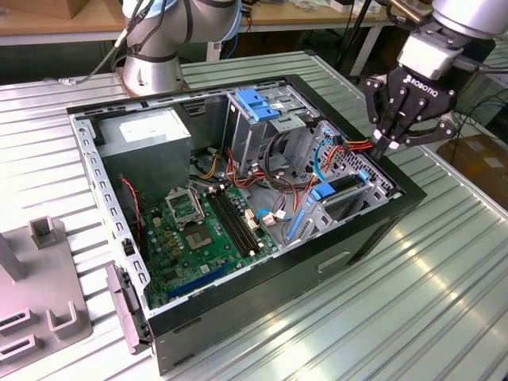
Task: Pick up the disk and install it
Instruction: 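Insert the first disk wire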
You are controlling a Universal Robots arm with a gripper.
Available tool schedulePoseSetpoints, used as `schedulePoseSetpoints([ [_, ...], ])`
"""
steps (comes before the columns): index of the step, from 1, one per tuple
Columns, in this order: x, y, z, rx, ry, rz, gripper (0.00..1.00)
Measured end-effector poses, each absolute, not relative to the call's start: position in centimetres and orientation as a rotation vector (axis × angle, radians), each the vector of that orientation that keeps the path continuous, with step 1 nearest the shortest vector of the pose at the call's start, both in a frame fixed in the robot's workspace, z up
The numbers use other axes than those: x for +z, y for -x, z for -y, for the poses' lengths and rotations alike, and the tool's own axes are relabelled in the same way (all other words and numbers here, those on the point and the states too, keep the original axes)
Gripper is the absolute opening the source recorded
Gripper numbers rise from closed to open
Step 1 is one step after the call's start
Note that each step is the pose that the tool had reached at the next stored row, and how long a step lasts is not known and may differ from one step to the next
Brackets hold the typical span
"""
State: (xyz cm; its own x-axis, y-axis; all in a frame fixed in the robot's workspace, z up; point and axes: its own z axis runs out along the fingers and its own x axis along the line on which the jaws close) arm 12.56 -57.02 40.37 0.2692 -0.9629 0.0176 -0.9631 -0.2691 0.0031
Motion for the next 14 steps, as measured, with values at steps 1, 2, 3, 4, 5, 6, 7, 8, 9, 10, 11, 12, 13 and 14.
schedulePoseSetpoints([
  [1, 40.1, -13.6, 56.9, 0.020, -2.526, 1.846, 0.11],
  [2, 40.0, -13.8, 56.8, 0.019, -2.536, 1.832, 0.11],
  [3, 39.9, -13.9, 56.8, 0.020, -2.540, 1.826, 0.11],
  [4, 39.9, -14.0, 56.7, 0.020, -2.544, 1.821, 0.11],
  [5, 39.8, -14.1, 56.7, 0.019, -2.547, 1.817, 0.11],
  [6, 39.8, -14.1, 56.7, 0.020, -2.550, 1.813, 0.11],
  [7, 39.8, -14.2, 56.6, 0.020, -2.553, 1.808, 0.11],
  [8, 39.8, -14.3, 56.6, 0.020, -2.557, 1.803, 0.11],
  [9, 39.8, -14.4, 56.6, 0.020, -2.561, 1.798, 0.11],
  [10, 39.8, -14.5, 56.5, 0.020, -2.564, 1.793, 0.11],
  [11, 39.8, -14.6, 56.5, 0.020, -2.569, 1.786, 0.11],
  [12, 39.8, -14.7, 56.4, 0.020, -2.574, 1.779, 0.11],
  [13, 39.7, -14.9, 56.4, 0.020, -2.582, 1.767, 0.11],
  [14, 39.7, -15.1, 56.3, 0.020, -2.590, 1.756, 0.11],
])
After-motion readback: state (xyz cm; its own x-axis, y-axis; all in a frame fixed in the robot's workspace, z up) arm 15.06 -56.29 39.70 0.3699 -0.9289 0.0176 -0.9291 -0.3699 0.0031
